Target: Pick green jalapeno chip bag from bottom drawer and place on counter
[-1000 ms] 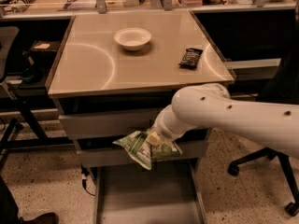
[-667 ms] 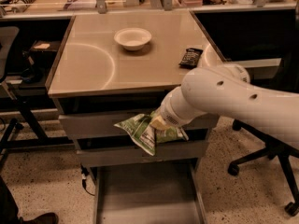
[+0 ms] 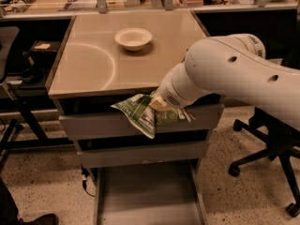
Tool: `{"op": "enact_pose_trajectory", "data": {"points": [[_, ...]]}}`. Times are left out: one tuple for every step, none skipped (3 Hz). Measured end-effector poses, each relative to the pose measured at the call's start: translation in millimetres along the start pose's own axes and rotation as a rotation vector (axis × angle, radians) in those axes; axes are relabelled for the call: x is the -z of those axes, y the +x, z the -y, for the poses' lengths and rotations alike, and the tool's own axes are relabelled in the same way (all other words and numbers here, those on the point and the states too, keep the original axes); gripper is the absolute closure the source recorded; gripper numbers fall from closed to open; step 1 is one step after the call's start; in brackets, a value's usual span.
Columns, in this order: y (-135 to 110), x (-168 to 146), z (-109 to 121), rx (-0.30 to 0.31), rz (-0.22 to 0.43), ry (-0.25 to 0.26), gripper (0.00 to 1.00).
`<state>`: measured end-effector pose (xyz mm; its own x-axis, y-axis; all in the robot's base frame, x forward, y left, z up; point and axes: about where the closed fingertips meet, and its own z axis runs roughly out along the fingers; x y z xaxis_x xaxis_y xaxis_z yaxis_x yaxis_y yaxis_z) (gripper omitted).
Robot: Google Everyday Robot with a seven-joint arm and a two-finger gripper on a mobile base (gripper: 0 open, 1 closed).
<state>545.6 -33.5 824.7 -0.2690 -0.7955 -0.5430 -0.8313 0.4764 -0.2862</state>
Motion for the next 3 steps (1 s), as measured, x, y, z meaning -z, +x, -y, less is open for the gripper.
{"op": "enact_pose_trajectory", "data": {"points": [[1.6, -0.5, 0.0, -0.029, 0.01, -0.008, 1.0], [-22.0, 16.0, 24.2, -0.025, 0.029, 0.031, 1.0], [-62.5, 31.6, 53.1, 0.019, 0.046, 0.064, 1.0]]}}
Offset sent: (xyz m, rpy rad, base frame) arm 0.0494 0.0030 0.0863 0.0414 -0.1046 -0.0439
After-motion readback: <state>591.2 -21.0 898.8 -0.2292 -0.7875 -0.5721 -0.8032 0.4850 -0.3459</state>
